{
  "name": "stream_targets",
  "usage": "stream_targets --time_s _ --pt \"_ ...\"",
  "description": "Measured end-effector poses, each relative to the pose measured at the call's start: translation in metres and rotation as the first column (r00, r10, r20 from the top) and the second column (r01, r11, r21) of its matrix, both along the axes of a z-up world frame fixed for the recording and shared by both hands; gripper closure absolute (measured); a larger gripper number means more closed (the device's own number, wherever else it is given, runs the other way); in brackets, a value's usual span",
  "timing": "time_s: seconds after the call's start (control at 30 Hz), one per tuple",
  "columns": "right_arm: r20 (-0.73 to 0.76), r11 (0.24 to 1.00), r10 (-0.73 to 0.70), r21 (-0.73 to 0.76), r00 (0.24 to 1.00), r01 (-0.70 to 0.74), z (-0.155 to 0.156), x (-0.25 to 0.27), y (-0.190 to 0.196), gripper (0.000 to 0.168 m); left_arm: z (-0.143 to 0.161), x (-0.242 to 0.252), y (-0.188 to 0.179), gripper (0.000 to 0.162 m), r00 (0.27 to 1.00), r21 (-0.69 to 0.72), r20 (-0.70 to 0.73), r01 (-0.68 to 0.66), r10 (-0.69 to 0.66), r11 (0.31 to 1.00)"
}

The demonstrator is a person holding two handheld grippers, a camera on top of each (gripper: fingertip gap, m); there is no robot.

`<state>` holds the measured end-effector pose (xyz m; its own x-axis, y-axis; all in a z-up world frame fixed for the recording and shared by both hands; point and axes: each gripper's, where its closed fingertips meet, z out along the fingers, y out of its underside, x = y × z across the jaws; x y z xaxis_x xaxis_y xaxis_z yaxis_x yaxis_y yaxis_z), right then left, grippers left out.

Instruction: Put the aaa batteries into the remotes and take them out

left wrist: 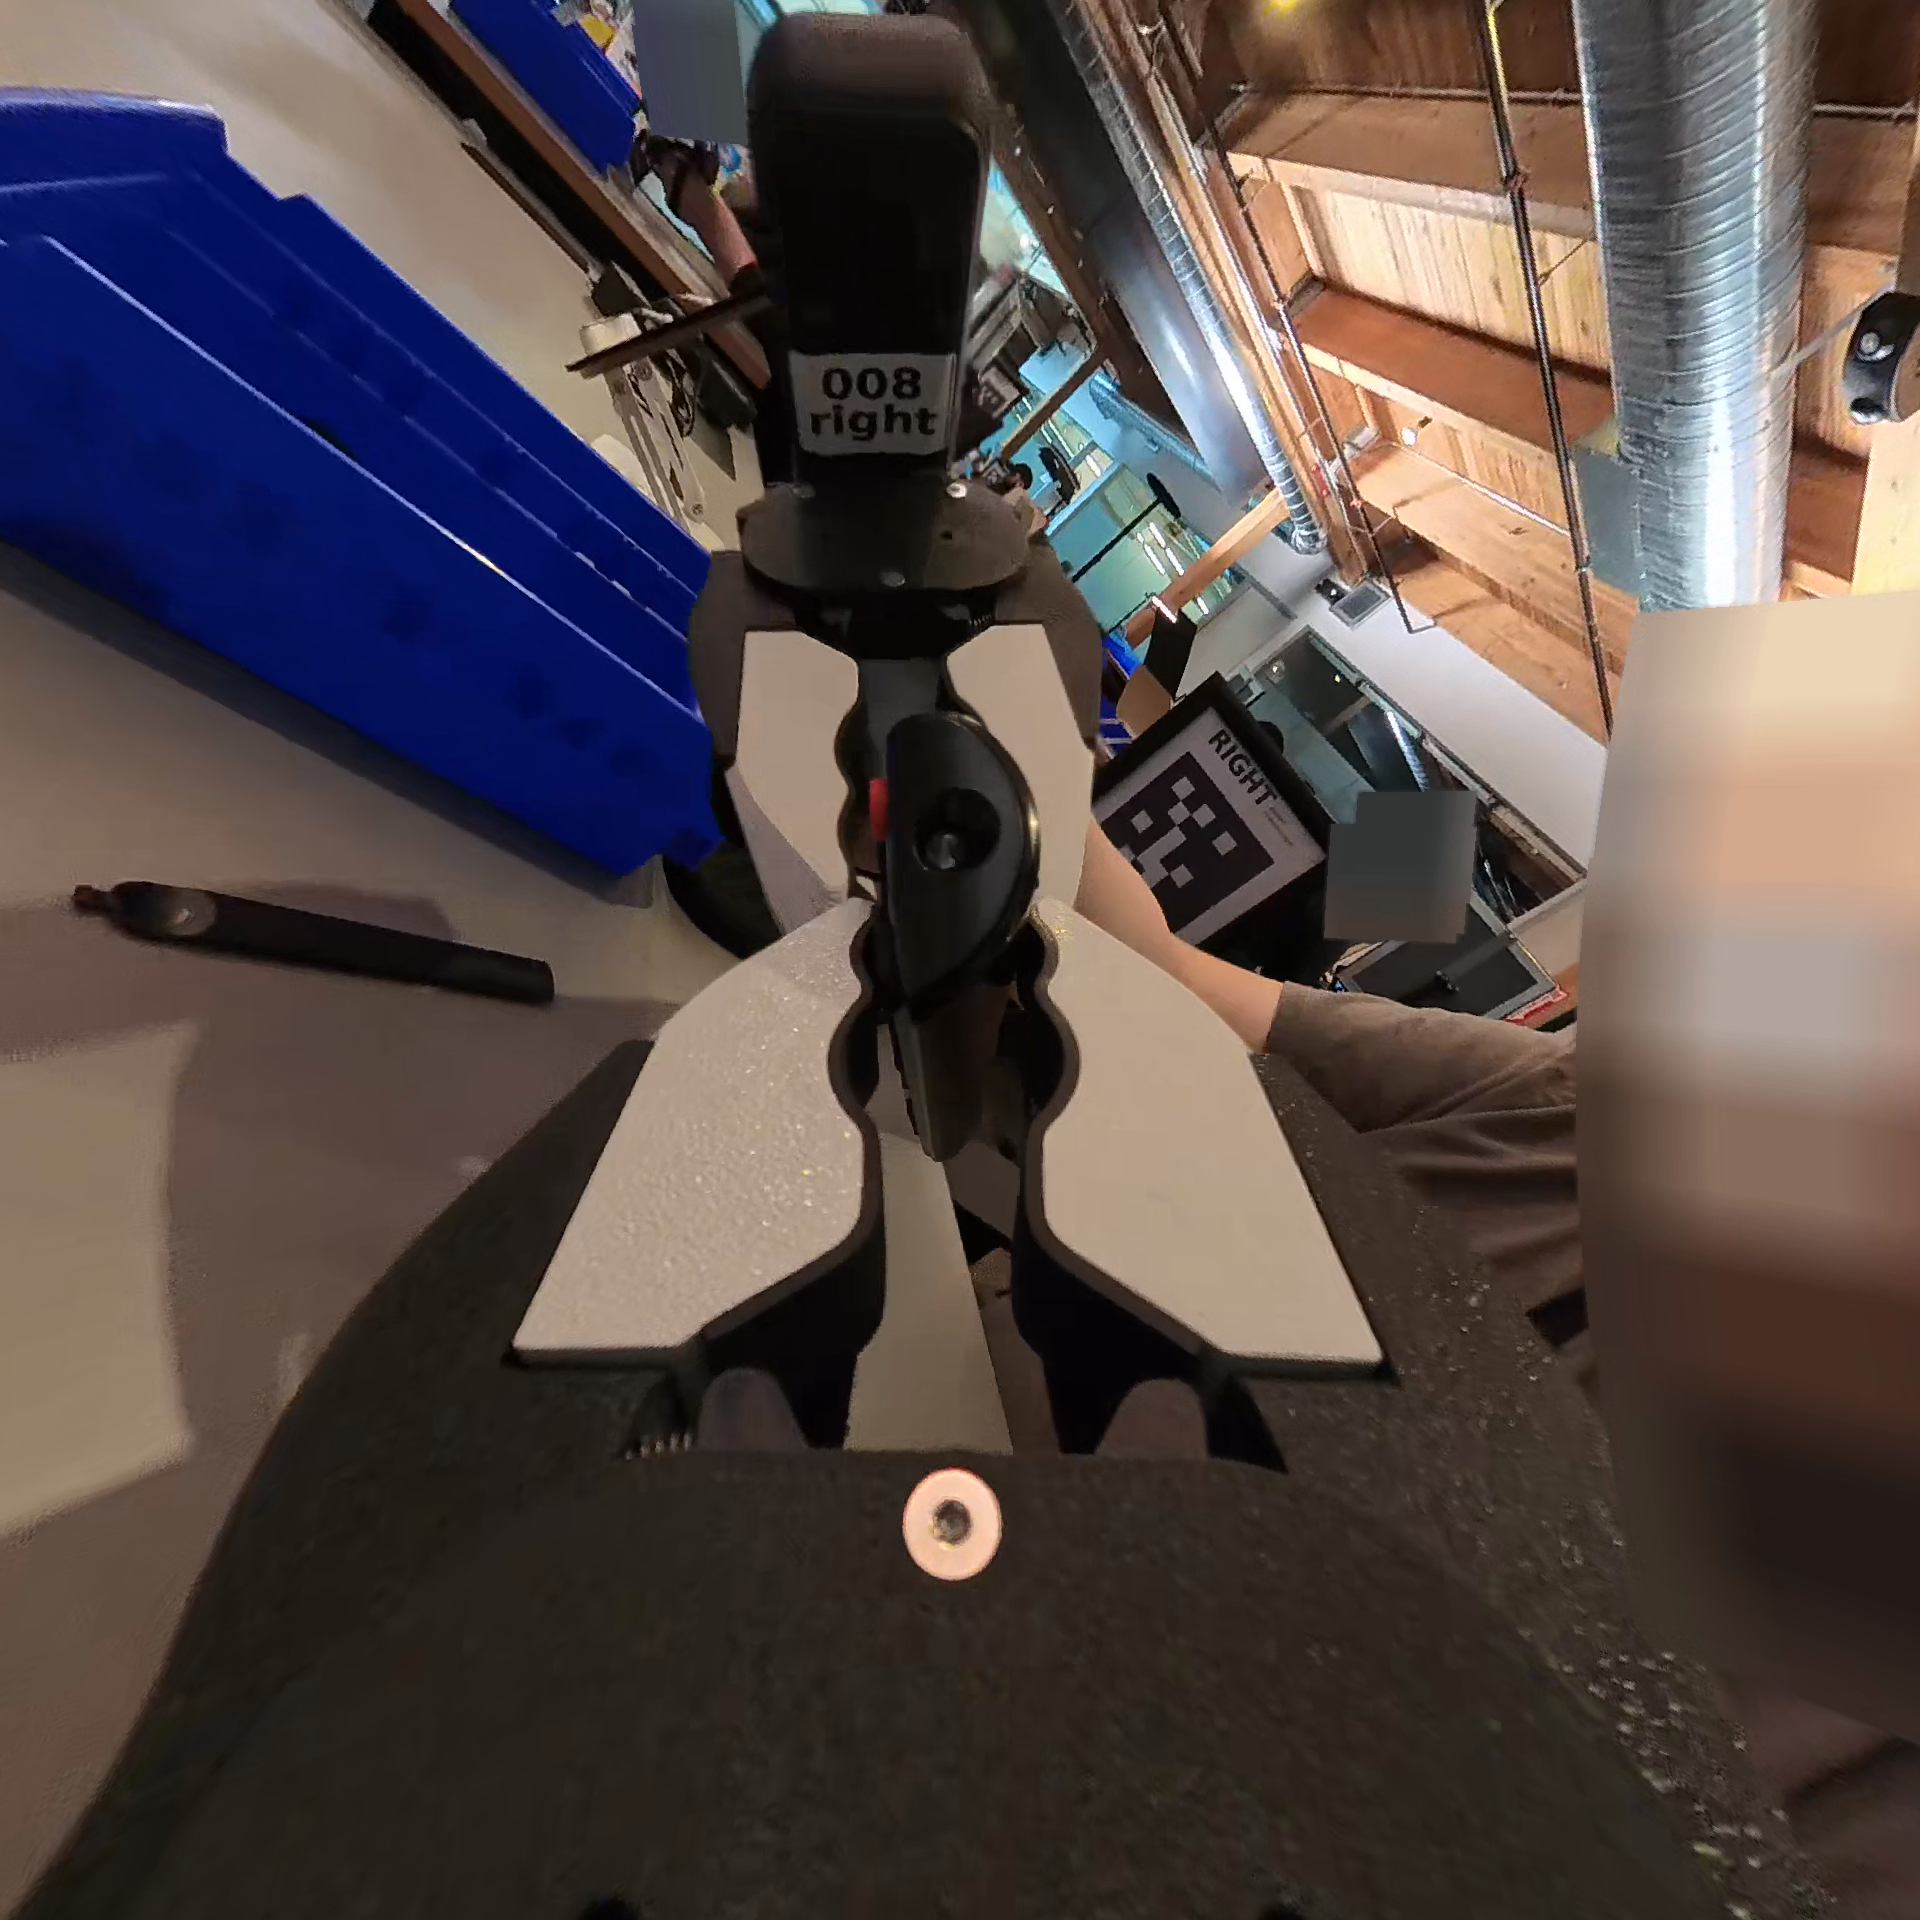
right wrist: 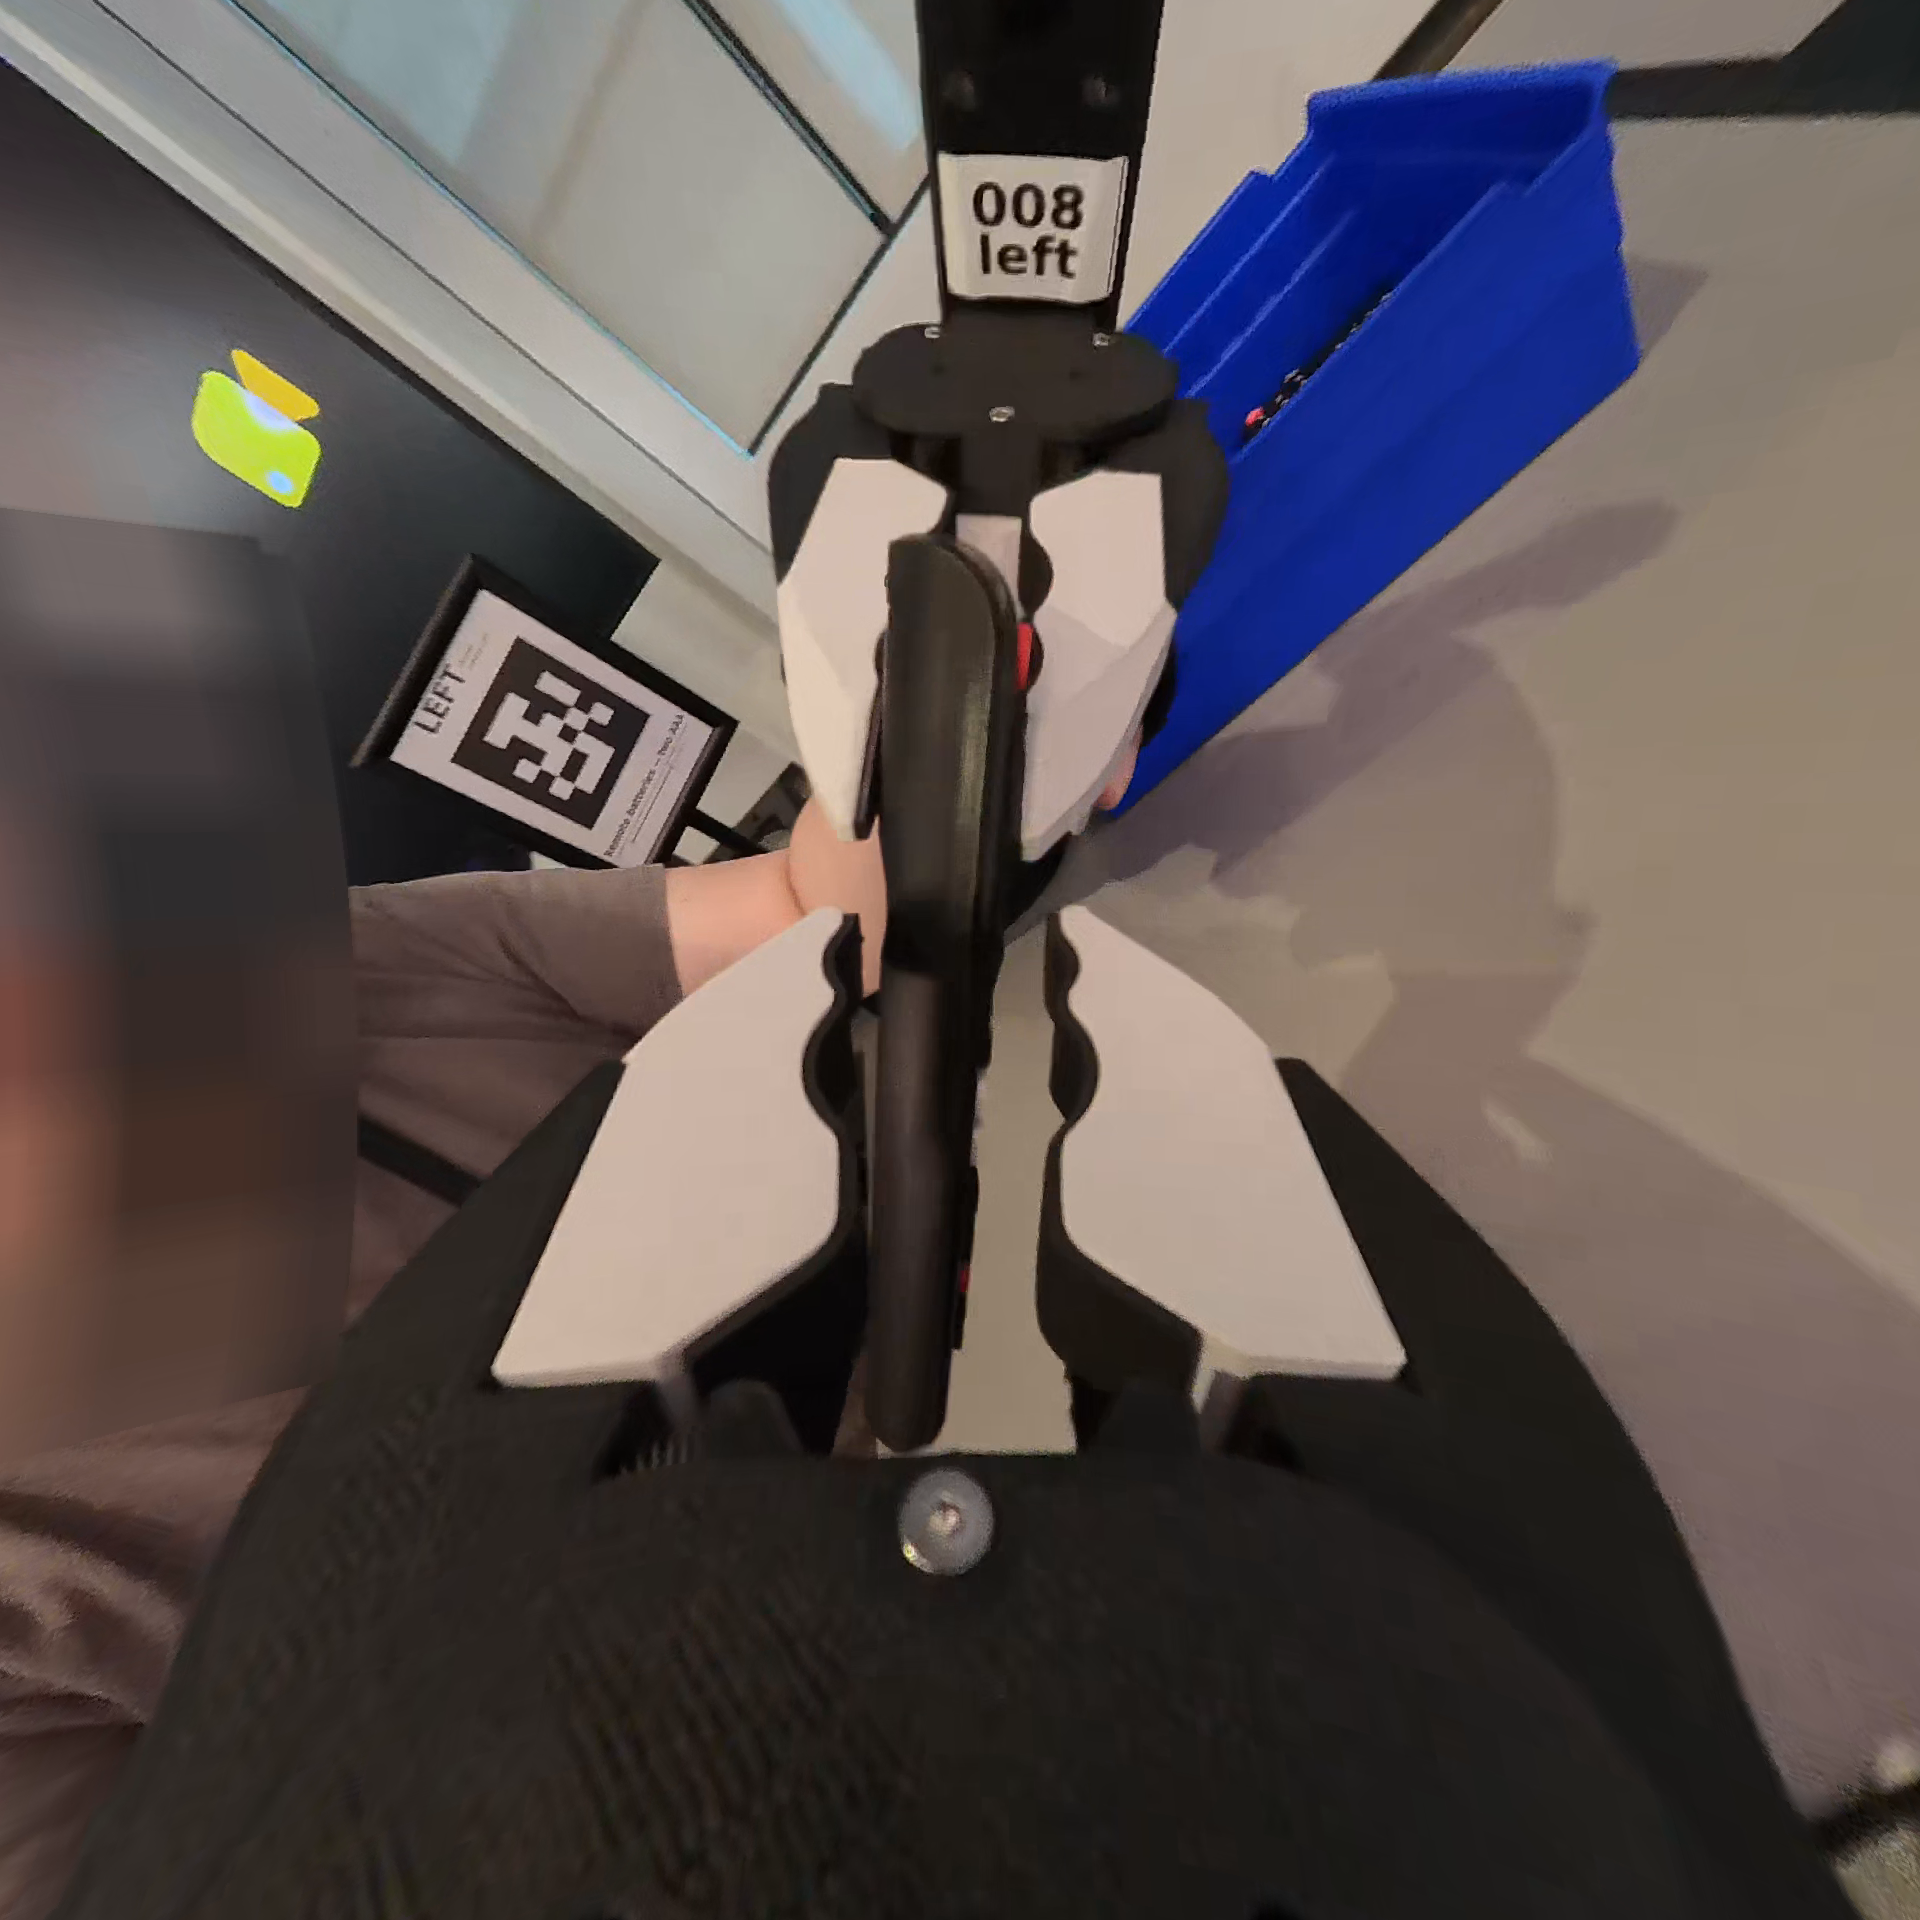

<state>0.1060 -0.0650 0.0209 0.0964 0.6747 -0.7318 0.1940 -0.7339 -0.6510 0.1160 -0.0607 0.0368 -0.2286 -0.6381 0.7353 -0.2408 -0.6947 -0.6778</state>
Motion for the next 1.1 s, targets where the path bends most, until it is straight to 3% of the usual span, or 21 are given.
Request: stream_targets --time_s 0.1,0.33,0.6,0.7,0.87,0.97,1.1 --pt "-0.027 0.999 0.018 -0.034 0.999 -0.019 -0.005 -0.003 0.0 0.145 -0.007 0.002 -0.001 0.139 1.0 0.021 -0.031 0.007 -0.006 1.0" --pt "-0.013 0.999 0.004 -0.04 1.0 -0.005 -0.019 -0.003 0.002 0.145 -0.019 0.009 0.003 0.139 0.997 0.009 -0.072 -0.012 0.013 1.0" --pt "-0.066 0.985 -0.175 -0.015 0.982 0.174 -0.016 0.01 0.027 0.146 -0.004 -0.003 0.041 0.131 0.965 0.117 -0.011 -0.259 0.262 0.959" --pt "-0.182 0.951 -0.305 -0.014 0.935 0.308 0.0 0.028 0.048 0.146 0.003 -0.013 0.05 0.129 0.945 0.193 0.007 -0.324 0.328 0.926" --pt "-0.42 0.886 -0.423 -0.004 0.803 0.465 0.049 0.062 0.07 0.146 -0.013 0.006 0.028 0.117 0.979 0.157 -0.05 -0.189 0.198 0.969" --pt "-0.459 0.856 -0.447 0.03 0.768 0.517 0.062 0.073 0.074 0.146 -0.021 0.02 0.015 0.116 0.991 0.125 -0.052 -0.117 0.125 0.985" --pt "-0.48 0.87 -0.429 0.011 0.765 0.494 0.066 0.072 0.072 0.146 -0.02 0.032 0.002 0.116 0.998 0.066 0.003 -0.057 0.057 0.996"
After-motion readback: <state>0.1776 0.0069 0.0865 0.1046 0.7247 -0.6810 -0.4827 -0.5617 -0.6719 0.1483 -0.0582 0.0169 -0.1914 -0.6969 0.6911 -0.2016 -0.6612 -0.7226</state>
